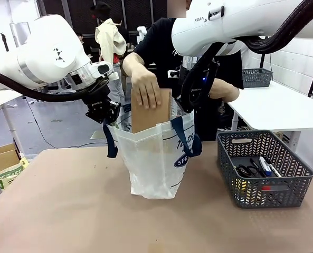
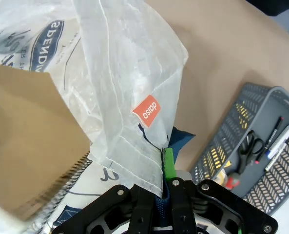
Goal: Transfer purchased items from the store into the shopping bag.
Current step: Move the Reusable shopping bag to the right side of the table.
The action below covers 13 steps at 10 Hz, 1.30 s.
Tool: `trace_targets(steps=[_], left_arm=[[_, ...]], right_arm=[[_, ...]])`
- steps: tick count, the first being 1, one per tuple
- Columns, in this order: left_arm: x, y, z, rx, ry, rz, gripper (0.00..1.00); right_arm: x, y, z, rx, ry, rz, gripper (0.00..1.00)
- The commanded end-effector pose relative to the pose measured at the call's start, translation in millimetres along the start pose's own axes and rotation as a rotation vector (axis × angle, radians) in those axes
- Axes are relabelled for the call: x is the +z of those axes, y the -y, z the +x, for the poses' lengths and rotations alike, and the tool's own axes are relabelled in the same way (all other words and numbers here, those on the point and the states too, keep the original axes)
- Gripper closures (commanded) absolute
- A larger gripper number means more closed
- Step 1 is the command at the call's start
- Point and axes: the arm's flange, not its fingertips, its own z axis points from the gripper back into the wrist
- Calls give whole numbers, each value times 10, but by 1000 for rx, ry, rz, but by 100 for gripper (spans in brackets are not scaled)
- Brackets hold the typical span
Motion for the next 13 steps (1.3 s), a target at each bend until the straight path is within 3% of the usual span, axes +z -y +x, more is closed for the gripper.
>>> trace_targets(steps=[1,13], left_arm=[[53,-101,54,62,30,-21,100],[48,-210,48,96,17,-17,100]], right_arm=[[0,-3,6,-15,-3,1,100],[0,-3,6,-15,-3,1,100]])
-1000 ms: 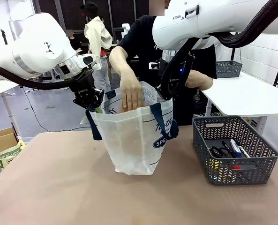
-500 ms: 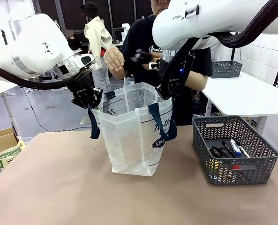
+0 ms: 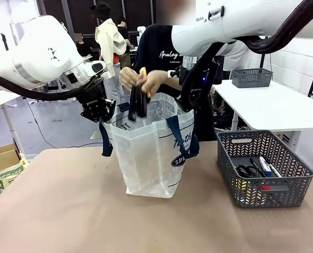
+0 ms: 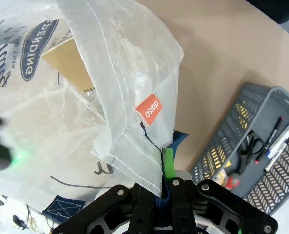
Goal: Transfer purchased items from the store into the shopping bag.
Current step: Move the Reusable shopping bag to the right side of the table.
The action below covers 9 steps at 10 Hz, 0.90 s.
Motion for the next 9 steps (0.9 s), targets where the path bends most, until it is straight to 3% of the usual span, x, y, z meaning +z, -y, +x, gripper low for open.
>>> trace_targets(steps=[1,5,9], left_arm=[[5,-11,4,-5,2,-2,100],[0,1,0,0,0,0,100],[37,-76,37,-87,-34,1,100]], right_arm=[[0,-2,5,-15,-3,1,100],[0,-2,5,-15,-3,1,100],[0,-2,5,-15,-3,1,100]])
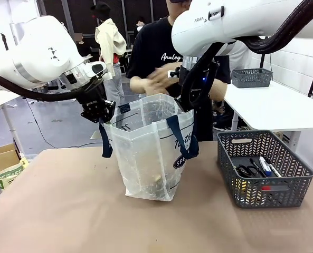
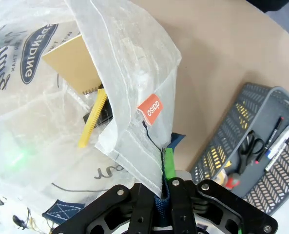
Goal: Transfer purchased items from the store into the shopping bag.
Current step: Move the Reusable shopping bag to the right side of the table.
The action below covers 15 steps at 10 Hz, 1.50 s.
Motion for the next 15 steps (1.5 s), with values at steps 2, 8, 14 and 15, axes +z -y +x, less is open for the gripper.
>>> trace_targets(steps=[2,8,14,15], left_arm=[[41,-95,52,-68,-16,-9,100],[67,-167,80,-61,6,-19,100],[52,-196,69,-104,17,0,100],[51,-193,69,-119,13,0,100]], right_arm=[[3,-1,5,-16,-2,1,100],[3,-1,5,-16,-2,1,100],[3,-1,5,-16,-2,1,100],[3,-1,5,-16,-2,1,100]])
